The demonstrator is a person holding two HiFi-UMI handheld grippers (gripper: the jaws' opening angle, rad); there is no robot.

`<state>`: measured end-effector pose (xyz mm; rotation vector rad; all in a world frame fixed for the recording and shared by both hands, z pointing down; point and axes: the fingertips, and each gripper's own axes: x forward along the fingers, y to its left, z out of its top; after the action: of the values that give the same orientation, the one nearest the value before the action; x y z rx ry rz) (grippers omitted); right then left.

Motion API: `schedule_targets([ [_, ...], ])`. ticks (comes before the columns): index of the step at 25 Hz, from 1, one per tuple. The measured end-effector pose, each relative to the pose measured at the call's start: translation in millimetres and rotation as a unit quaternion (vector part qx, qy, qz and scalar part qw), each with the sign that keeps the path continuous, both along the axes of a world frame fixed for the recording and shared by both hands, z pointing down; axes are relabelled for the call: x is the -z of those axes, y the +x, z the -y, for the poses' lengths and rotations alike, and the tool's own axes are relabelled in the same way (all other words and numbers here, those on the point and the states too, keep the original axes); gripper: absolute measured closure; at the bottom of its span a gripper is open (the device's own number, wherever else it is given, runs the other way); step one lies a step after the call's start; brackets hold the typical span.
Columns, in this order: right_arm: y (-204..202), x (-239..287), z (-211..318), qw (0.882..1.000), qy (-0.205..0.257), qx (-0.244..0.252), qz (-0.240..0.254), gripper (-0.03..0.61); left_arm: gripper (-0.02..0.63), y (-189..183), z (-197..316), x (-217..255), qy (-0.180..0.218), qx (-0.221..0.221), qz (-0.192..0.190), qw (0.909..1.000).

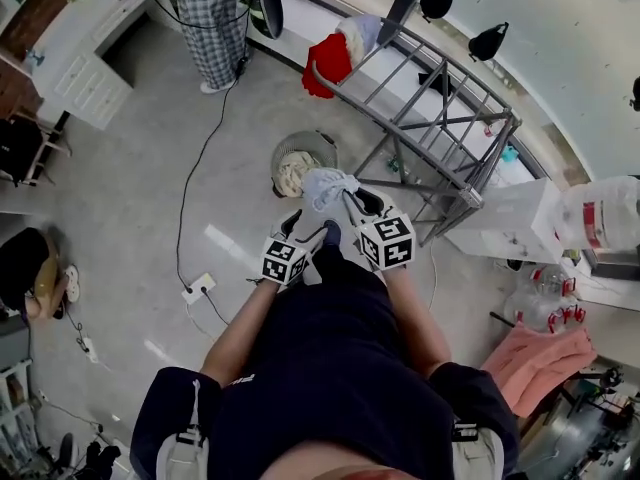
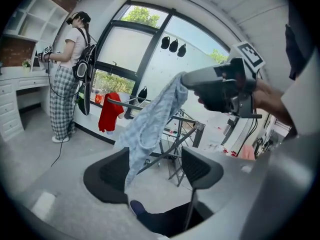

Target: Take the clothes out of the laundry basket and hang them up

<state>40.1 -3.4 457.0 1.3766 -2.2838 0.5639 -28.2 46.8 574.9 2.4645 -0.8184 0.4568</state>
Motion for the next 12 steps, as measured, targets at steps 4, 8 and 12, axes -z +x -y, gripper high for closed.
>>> schedule_targets([
  [4, 4.3, 18.6, -15.9, 1.0, 0.014, -0.007, 0.005, 0.503, 0.301, 16.6, 8.8, 7.3, 0.016, -0.005, 0.0, 0.9999],
  [8, 7.7, 38.3, -25.8, 0.999, 0.042, -0.006, -0.024, 0.503, 0.301, 31.9, 16.1, 9.4, 0.022, -0.021, 0.002, 0.9995],
  [12, 16.4, 44.8, -36.7, 0.999, 0.043, -0.021, -0.014, 0.503, 0.521, 32.4, 21.1, 15.4, 0.036, -0.003, 0.002, 0.9994],
])
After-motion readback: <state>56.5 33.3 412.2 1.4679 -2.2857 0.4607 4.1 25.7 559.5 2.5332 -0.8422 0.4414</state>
